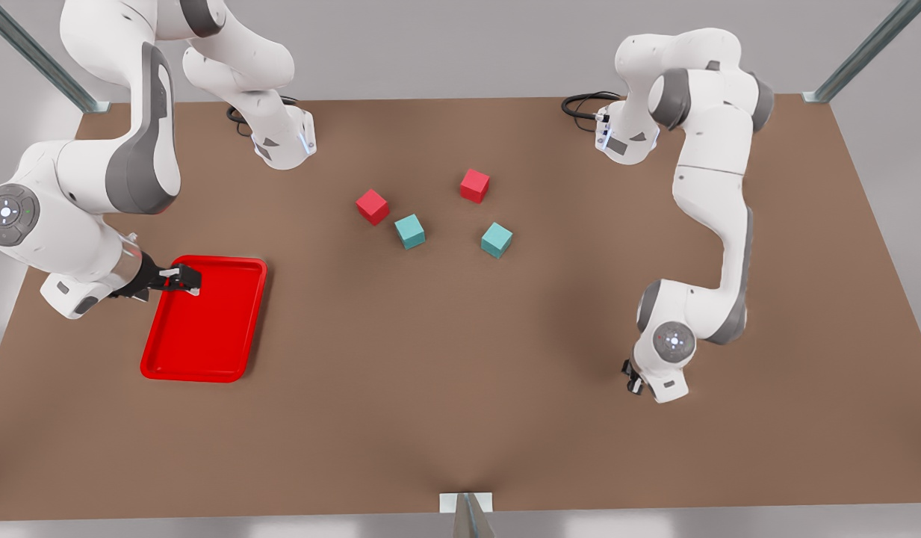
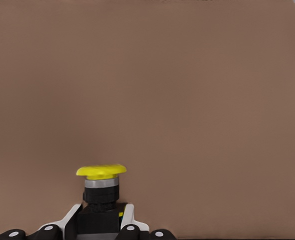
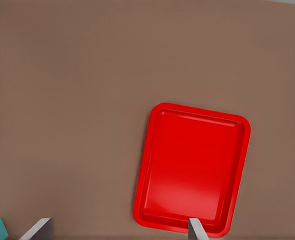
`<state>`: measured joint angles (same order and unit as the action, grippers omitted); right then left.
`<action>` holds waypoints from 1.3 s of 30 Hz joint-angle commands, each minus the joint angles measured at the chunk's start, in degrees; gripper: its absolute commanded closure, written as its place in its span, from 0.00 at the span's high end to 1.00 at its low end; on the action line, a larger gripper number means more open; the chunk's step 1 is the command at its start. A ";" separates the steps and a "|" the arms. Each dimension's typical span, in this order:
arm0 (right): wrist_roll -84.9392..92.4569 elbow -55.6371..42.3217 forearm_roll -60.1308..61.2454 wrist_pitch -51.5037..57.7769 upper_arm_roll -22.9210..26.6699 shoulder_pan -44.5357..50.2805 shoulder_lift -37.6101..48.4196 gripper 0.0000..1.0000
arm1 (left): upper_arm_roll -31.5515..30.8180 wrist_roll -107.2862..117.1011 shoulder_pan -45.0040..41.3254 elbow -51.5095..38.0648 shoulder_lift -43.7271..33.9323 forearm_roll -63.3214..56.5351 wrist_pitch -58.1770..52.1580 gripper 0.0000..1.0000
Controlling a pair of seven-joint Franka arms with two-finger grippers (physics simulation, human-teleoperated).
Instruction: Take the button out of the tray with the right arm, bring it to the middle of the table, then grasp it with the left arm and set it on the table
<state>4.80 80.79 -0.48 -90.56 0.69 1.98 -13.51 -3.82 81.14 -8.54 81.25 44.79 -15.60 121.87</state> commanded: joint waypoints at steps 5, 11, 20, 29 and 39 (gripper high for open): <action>0.21 -0.19 -0.39 0.03 0.01 1.18 0.15 1.00 | 0.12 22.92 -1.66 0.05 0.21 -15.86 -1.19 0.41; 0.03 -0.28 -1.71 0.65 0.01 1.97 -0.55 1.00 | 3.90 36.10 -10.00 0.05 1.00 -29.14 -10.33 0.41; -0.14 -2.21 -1.01 0.21 0.27 0.13 -3.80 1.00 | 20.51 47.18 -25.65 -2.49 8.73 -28.61 -17.89 0.38; -0.14 -4.15 3.21 -2.43 0.63 -3.74 -2.84 1.00 | 26.14 49.55 -32.51 -4.69 17.43 -28.43 -23.78 0.38; 0.03 -4.76 2.86 -2.08 0.36 -4.18 -4.51 1.00 | 29.30 49.55 -33.21 -4.78 18.75 -29.14 -23.69 0.38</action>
<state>4.83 76.06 2.09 -92.44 1.06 -2.15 -18.08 25.13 121.88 -41.62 76.47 63.64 -44.39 98.50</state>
